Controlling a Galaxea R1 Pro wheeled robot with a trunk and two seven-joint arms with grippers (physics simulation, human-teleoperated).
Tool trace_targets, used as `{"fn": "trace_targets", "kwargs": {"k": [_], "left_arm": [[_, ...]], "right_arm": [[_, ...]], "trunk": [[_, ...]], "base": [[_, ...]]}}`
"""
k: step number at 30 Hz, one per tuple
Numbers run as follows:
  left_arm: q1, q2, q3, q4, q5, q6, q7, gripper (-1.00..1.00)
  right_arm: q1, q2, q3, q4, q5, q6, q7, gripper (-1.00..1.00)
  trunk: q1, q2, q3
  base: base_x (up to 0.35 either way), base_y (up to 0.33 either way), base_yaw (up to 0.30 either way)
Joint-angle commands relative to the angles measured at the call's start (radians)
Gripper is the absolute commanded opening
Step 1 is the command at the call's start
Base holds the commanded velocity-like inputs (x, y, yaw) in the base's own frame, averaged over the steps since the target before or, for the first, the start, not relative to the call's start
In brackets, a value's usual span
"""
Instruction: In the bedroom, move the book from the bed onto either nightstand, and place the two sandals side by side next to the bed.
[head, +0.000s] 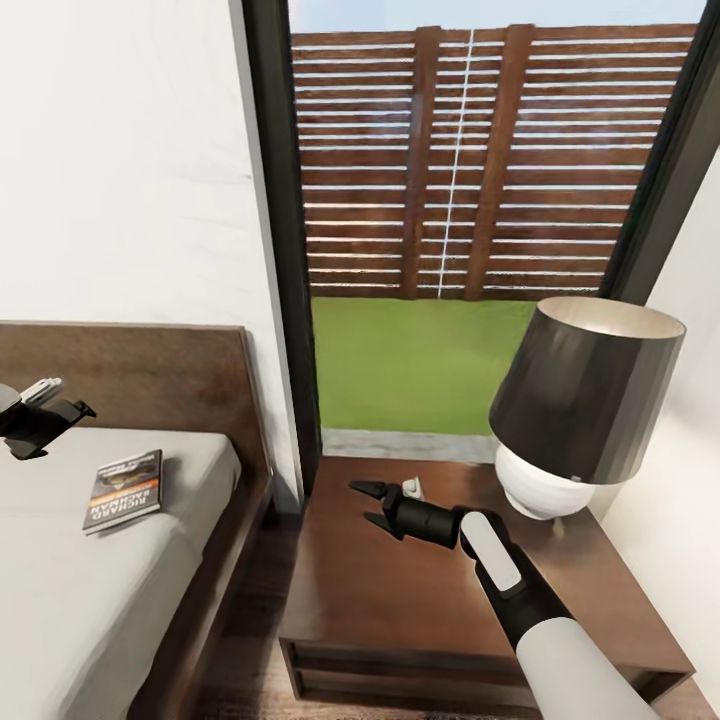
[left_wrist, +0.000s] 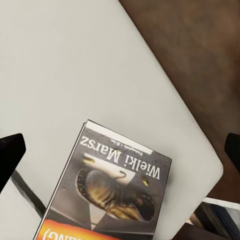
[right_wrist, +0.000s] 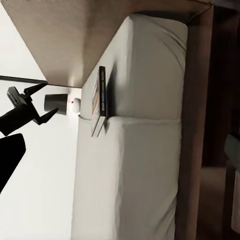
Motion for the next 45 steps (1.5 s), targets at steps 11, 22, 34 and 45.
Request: {"fn": "trace_targets", "kwargs": {"k": [11,22,34,45], "left_arm": [[0.000,0.000,0.005,-0.001,0.007,0.003,0.008,1.00],[0.000,0.000,0.005,-0.001,0.008,0.003,0.006,1.00],[0.000,0.002,0.006,-0.001,0.008,0.003,0.005,1.00],[0.000,0.006,0.005,-0.001,0.008,0.003,0.005,1.00]], "right_arm": [[-0.001,0.000,-0.003,0.000,0.004,0.003,0.006,1.00],[-0.001,-0.001,-0.009,0.000,0.005,0.003,0.031,1.00],[-0.001,-0.001,-0.009,0.000,0.006,0.003,0.040,1.00],[-0.001,-0.002,-0.007,-0.026,0.005,0.004,0.052,1.00]], "trunk": [[0.038,-0.070,-0.043],[0.056,-0.100,-0.084],[0.058,-0.101,-0.096],[0.058,-0.101,-0.096]], "base": [[0.000,0.000,0.000],[0.000,0.000,0.000],[0.000,0.000,0.000],[0.000,0.000,0.000]]}}
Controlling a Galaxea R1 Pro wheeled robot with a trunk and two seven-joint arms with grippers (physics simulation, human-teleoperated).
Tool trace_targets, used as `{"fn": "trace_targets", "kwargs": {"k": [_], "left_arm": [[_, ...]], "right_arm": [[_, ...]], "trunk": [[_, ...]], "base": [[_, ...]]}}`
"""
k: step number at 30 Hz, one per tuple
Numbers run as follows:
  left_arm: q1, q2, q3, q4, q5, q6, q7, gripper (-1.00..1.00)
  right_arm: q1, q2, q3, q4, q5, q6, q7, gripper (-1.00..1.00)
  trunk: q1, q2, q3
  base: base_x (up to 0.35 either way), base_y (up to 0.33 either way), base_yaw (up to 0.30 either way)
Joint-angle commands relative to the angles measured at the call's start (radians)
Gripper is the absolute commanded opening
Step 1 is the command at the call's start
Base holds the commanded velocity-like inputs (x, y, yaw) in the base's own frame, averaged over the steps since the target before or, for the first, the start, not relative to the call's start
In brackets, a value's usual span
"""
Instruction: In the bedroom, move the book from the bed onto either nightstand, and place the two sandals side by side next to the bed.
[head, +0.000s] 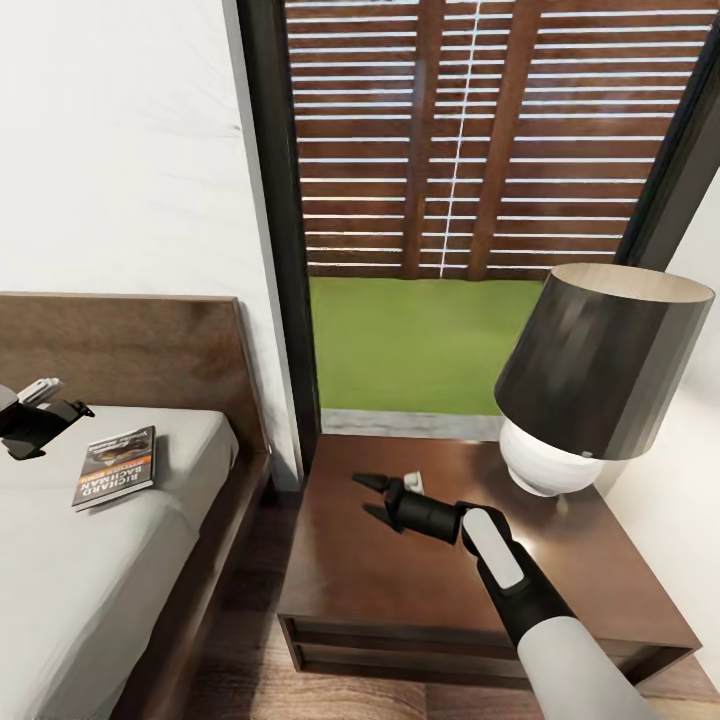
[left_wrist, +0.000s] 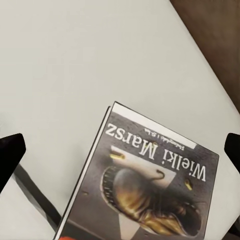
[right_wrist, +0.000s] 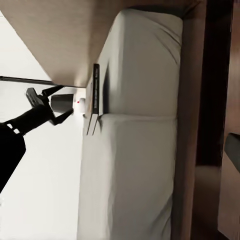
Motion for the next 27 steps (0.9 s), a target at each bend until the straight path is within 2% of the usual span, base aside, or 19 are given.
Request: {"fn": "trace_targets", "kwargs": {"k": [1,4,11,12,13,14,17,27], "left_arm": [[0.000,0.000,0.005,-0.001,0.007,0.003,0.009,1.00],[0.000,0.000,0.005,-0.001,0.007,0.003,0.009,1.00],[0.000,0.001,0.005,-0.001,0.007,0.004,0.009,1.00],[0.000,0.001,0.005,-0.001,0.007,0.004,0.009,1.00],[0.000,0.001,0.005,-0.001,0.007,0.004,0.009,1.00],[0.000,0.001,0.005,-0.001,0.007,0.004,0.009,1.00],[0.000,0.001,0.005,-0.001,0.007,0.004,0.009,1.00],[0.000,0.001,0.004,-0.001,0.007,0.005,0.009,1.00]], "right_arm": [[0.000,0.000,0.000,-0.010,0.005,0.003,0.012,1.00],[0.001,-0.008,0.002,-0.039,0.007,0.003,0.047,1.00],[0.002,-0.048,0.015,-0.077,0.008,0.003,0.159,1.00],[0.003,-0.057,0.018,-0.086,0.009,0.003,0.193,1.00],[0.003,-0.057,0.018,-0.086,0.009,0.003,0.193,1.00],[0.003,-0.065,0.020,-0.101,0.009,0.003,0.226,1.00],[0.004,-0.077,0.023,-0.134,0.009,0.003,0.272,1.00],[0.009,-0.092,0.052,-0.213,0.009,0.007,0.337,1.00]], "trunk": [[0.000,0.000,-0.001],[0.000,0.000,-0.001],[0.000,0.000,-0.001],[0.000,0.000,-0.001],[0.000,0.000,-0.001],[0.000,0.000,-0.001],[0.000,0.000,-0.001],[0.000,0.000,-0.001]], "base": [[0.000,0.000,0.000],[0.000,0.000,0.000],[0.000,0.000,0.000],[0.000,0.000,0.000],[0.000,0.000,0.000],[0.000,0.000,0.000],[0.000,0.000,0.000],[0.000,0.000,0.000]]}}
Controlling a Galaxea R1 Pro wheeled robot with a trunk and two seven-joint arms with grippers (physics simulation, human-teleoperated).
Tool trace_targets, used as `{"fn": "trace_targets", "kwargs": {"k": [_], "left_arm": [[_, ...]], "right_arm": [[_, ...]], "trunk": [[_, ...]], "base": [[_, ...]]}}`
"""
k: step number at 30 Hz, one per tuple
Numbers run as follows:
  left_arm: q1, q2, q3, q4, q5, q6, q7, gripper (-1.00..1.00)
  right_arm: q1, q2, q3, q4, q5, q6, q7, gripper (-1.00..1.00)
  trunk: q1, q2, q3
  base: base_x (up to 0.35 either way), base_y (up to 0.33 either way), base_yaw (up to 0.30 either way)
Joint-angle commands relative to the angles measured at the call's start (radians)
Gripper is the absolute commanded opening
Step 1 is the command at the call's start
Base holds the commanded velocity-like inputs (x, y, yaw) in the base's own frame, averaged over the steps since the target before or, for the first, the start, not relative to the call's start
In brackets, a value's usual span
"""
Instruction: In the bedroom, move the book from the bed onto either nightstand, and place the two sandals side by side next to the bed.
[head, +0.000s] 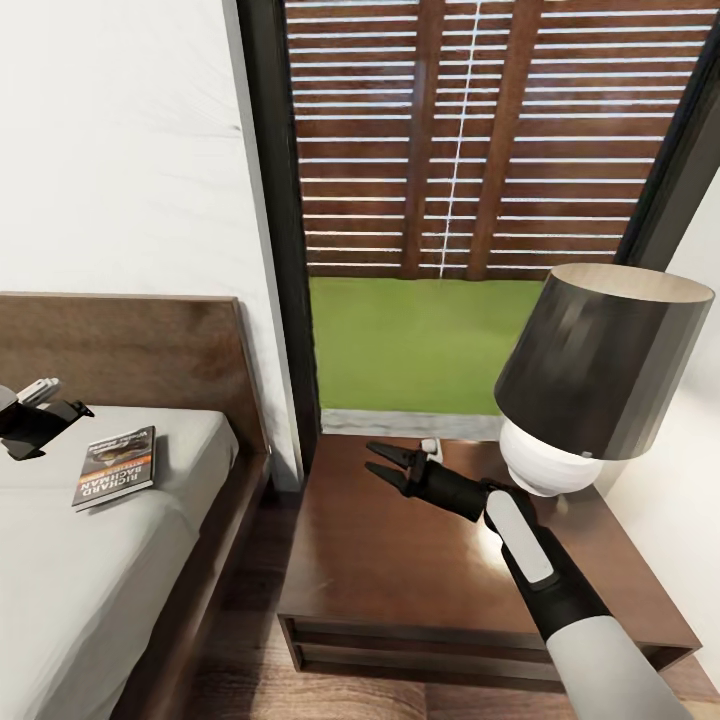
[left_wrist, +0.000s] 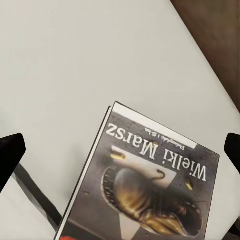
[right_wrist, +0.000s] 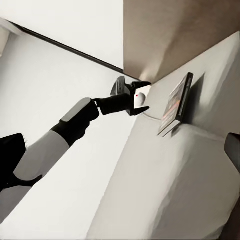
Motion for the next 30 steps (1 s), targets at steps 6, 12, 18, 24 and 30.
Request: {"fn": "trace_targets", "kwargs": {"k": [6,12,18,24,30], "left_arm": [[0.000,0.000,0.005,-0.001,0.007,0.004,0.009,1.00],[0.000,0.000,0.006,-0.001,0.007,0.004,0.009,1.00],[0.000,0.000,0.005,-0.001,0.007,0.003,0.009,1.00],[0.000,0.000,0.006,-0.001,0.007,0.002,0.009,1.00],[0.000,0.000,0.005,-0.001,0.007,0.002,0.008,1.00]], "right_arm": [[0.008,-0.003,0.011,-0.036,-0.002,0.005,0.021,1.00],[0.035,-0.005,0.015,-0.076,-0.002,0.006,0.027,1.00],[0.042,-0.005,0.016,-0.086,-0.002,0.006,0.028,1.00],[0.045,-0.004,0.016,-0.089,0.000,0.005,0.026,1.00],[0.045,-0.005,0.015,-0.090,0.000,0.005,0.026,1.00]], "trunk": [[0.000,0.000,-0.001],[0.000,0.000,-0.001],[0.000,0.000,-0.001],[0.001,-0.001,-0.009],[0.003,-0.002,-0.032]], "base": [[0.000,0.000,0.000],[0.000,0.000,0.000],[0.000,0.000,0.000],[0.000,0.000,0.000],[0.000,0.000,0.000]]}}
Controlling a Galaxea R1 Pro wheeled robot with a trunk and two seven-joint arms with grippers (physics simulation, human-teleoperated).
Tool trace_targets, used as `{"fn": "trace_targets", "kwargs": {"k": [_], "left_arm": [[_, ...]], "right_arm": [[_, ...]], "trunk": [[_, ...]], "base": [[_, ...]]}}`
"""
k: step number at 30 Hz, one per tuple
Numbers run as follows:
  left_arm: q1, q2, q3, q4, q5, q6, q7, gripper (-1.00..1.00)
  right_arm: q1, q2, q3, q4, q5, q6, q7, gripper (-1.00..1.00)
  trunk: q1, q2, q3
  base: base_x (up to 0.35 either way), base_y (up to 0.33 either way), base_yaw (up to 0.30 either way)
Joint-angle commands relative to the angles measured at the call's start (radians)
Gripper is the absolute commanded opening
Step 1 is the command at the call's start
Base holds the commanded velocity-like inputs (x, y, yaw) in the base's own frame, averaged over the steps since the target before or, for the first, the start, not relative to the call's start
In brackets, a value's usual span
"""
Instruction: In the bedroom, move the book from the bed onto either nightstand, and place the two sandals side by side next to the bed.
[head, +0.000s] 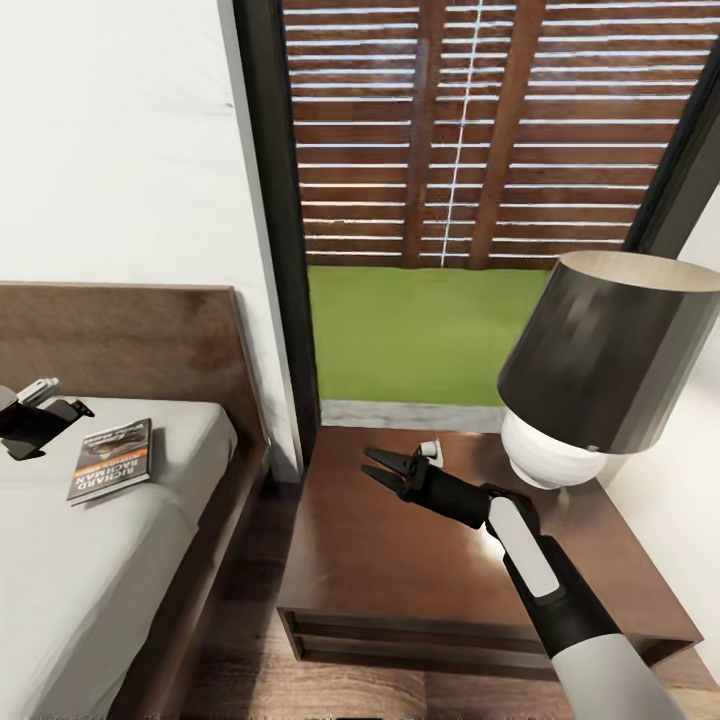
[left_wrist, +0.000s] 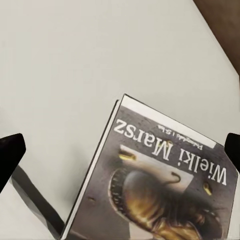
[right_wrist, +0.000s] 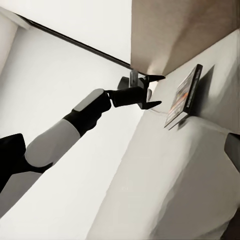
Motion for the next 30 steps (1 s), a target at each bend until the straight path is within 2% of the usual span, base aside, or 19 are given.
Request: {"fn": "trace_targets", "kwargs": {"k": [1,18,30], "left_arm": [[0.000,0.000,0.005,-0.001,0.007,0.003,0.009,1.00],[0.000,0.000,0.005,-0.001,0.010,0.002,0.009,1.00],[0.000,0.001,0.005,-0.001,0.011,-0.010,0.008,1.00]], "right_arm": [[-0.001,-0.001,0.001,0.000,-0.004,0.005,0.000,1.00],[-0.001,-0.001,0.000,0.001,-0.003,0.005,-0.003,1.00],[-0.001,-0.001,0.000,0.002,-0.003,0.005,-0.003,1.00]], "trunk": [[0.000,-0.001,-0.005],[0.008,-0.005,-0.071],[0.008,-0.005,-0.071]], "base": [[0.000,0.000,0.000],[0.000,0.000,0.000],[0.000,0.000,0.000]]}}
